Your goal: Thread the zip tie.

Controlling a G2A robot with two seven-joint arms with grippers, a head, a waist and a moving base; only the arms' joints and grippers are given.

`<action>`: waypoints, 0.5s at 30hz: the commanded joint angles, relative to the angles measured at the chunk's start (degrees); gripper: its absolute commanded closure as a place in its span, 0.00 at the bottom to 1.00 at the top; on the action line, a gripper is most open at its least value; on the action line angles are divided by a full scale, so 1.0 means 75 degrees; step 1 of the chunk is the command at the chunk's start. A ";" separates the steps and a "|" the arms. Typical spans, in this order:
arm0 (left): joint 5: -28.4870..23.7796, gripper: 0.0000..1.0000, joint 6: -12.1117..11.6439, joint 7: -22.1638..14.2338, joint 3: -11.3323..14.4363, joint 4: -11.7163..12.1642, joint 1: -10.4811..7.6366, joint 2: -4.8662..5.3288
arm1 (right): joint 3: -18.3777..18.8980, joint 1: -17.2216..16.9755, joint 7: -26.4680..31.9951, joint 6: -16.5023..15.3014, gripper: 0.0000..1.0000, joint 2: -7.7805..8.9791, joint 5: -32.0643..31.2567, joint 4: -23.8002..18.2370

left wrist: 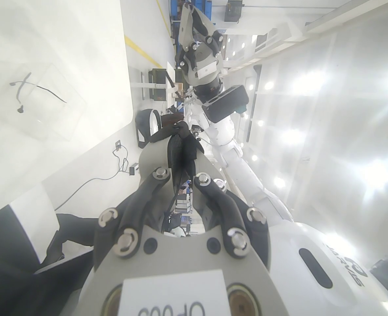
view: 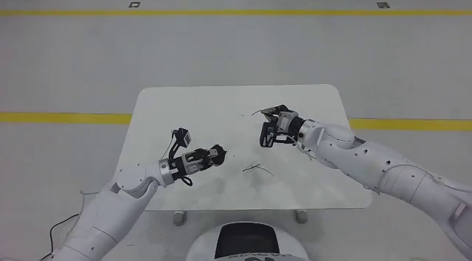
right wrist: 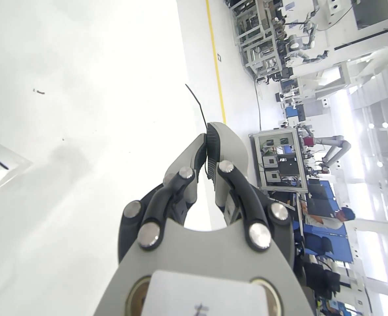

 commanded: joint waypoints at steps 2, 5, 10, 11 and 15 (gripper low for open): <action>0.0000 1.00 0.0000 0.0000 0.0000 0.0000 0.0000 0.0000 | 0.0000 0.0072 -0.0355 -0.0006 1.00 0.0056 0.0000 -0.0015; 0.0000 1.00 0.0000 0.0000 0.0000 0.0000 0.0000 0.0000 | 0.0000 0.0123 -0.0615 -0.0013 1.00 0.0098 0.0000 -0.0028; 0.0000 1.00 0.0000 0.0000 0.0000 0.0000 0.0000 0.0000 | 0.0000 0.0229 -0.0989 -0.0053 1.00 0.0157 0.0000 -0.0107; 0.0000 1.00 0.0000 0.0000 0.0000 0.0000 0.0000 0.0000 | 0.0000 0.0244 -0.1045 -0.0068 1.00 0.0166 0.0000 -0.0113; 0.0000 1.00 0.0000 0.0000 0.0000 0.0000 0.0000 0.0000 | 0.0000 0.0297 -0.1215 -0.0171 1.00 0.0191 0.0000 -0.0163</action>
